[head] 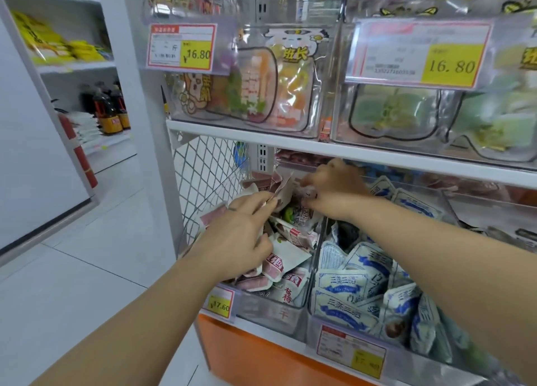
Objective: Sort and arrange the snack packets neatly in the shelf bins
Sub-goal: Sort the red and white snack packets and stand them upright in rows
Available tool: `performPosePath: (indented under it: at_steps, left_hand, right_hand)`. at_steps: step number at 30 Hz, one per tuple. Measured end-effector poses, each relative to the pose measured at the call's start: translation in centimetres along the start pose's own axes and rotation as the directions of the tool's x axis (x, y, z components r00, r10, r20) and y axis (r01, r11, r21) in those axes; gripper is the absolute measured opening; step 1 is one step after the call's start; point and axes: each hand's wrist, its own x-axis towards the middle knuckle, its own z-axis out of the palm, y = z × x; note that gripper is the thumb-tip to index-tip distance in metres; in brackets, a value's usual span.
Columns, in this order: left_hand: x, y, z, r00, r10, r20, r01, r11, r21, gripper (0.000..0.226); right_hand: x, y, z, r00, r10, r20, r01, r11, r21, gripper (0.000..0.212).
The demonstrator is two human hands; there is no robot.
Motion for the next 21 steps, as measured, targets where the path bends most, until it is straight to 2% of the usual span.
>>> performPosePath:
  at_steps: [2, 5, 9, 11, 13, 16, 18, 21]
  left_hand:
    - [0.0, -0.1, 0.2, 1.000, 0.000, 0.002, 0.000, 1.000, 0.007, 0.069]
    - [-0.2, -0.2, 0.3, 1.000, 0.009, -0.006, -0.009, 1.000, -0.010, 0.069]
    - [-0.3, 0.0, 0.4, 1.000, 0.018, -0.017, -0.019, 0.999, -0.049, 0.062]
    - [-0.3, 0.1, 0.5, 0.999, 0.025, -0.027, -0.026, 0.999, -0.045, 0.062]
    - [-0.4, 0.2, 0.6, 0.999, 0.031, -0.025, -0.031, 0.999, -0.033, 0.062]
    - [-0.4, 0.4, 1.0, 1.000, 0.013, -0.005, -0.013, 1.000, 0.013, 0.061]
    - [-0.3, 0.8, 1.5, 1.000, -0.001, 0.016, 0.000, 0.999, 0.042, 0.061]
    - [-0.3, 1.0, 2.2, 0.999, -0.019, 0.049, 0.015, 0.998, 0.069, 0.061]
  right_hand:
    - [0.3, -0.2, 0.0, 1.000, 0.029, 0.011, -0.028, 0.996, -0.086, 0.043]
    - [0.6, -0.7, 0.4, 0.997, 0.077, 0.007, -0.076, 0.992, -0.097, 0.035]
    - [0.1, -1.2, -0.2, 0.982, 0.187, -0.035, -0.174, 0.959, 0.224, 0.029]
    - [-0.2, -1.5, -0.3, 0.977, 0.208, -0.049, -0.185, 0.939, 0.290, 0.028]
    - [-0.5, -1.6, 0.0, 0.978, 0.193, -0.083, -0.171, 0.961, 0.218, 0.029]
    - [-0.7, -1.0, 1.0, 0.986, 0.135, -0.102, -0.138, 0.990, -0.022, 0.035]
    - [-0.9, -0.6, 1.2, 0.987, 0.149, -0.055, -0.152, 0.987, -0.048, 0.035]
    - [-0.8, -0.5, 1.1, 0.989, 0.147, -0.014, -0.147, 0.988, -0.044, 0.021]
